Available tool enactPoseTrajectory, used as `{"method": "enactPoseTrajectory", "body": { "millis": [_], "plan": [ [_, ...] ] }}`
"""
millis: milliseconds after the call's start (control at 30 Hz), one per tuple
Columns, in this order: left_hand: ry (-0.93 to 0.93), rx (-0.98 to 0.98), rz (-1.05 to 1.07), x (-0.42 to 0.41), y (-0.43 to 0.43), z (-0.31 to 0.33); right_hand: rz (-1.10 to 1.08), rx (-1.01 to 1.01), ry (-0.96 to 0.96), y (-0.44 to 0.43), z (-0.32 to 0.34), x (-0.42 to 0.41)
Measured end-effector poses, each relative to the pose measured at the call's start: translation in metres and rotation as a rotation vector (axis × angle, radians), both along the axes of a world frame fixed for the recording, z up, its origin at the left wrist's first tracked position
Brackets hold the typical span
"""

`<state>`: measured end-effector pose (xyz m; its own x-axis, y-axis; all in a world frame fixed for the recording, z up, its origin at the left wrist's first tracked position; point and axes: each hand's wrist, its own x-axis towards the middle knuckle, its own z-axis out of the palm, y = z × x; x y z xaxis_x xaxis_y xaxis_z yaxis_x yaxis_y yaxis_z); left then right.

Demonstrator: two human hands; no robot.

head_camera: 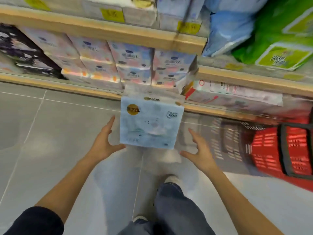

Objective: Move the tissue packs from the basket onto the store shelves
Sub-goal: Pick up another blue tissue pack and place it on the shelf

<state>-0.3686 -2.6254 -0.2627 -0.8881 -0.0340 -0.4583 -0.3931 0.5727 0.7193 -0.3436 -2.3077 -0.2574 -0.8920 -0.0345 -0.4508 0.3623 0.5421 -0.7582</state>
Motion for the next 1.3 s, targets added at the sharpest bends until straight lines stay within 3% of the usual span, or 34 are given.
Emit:
{"method": "enactPoseTrajectory", "body": {
  "millis": [167, 333, 733, 967, 1300],
  "plan": [
    [0.058, 0.104, -0.069, -0.028, -0.001, -0.095, 0.001, -0.037, 0.107, -0.006, -0.105, -0.026],
    [0.106, 0.116, -0.095, -0.046, -0.003, -0.147, 0.007, -0.106, 0.190, -0.011, -0.159, -0.035],
    [0.213, 0.000, -0.147, -0.054, -0.008, -0.164, -0.008, -0.088, 0.361, -0.026, -0.192, -0.045],
    [0.242, -0.020, -0.142, -0.050, -0.010, -0.113, -0.037, -0.061, 0.381, -0.031, -0.139, -0.039],
    [0.244, -0.013, -0.087, -0.007, -0.001, 0.109, 0.000, 0.027, 0.434, -0.022, 0.094, -0.004]
  ]
}}
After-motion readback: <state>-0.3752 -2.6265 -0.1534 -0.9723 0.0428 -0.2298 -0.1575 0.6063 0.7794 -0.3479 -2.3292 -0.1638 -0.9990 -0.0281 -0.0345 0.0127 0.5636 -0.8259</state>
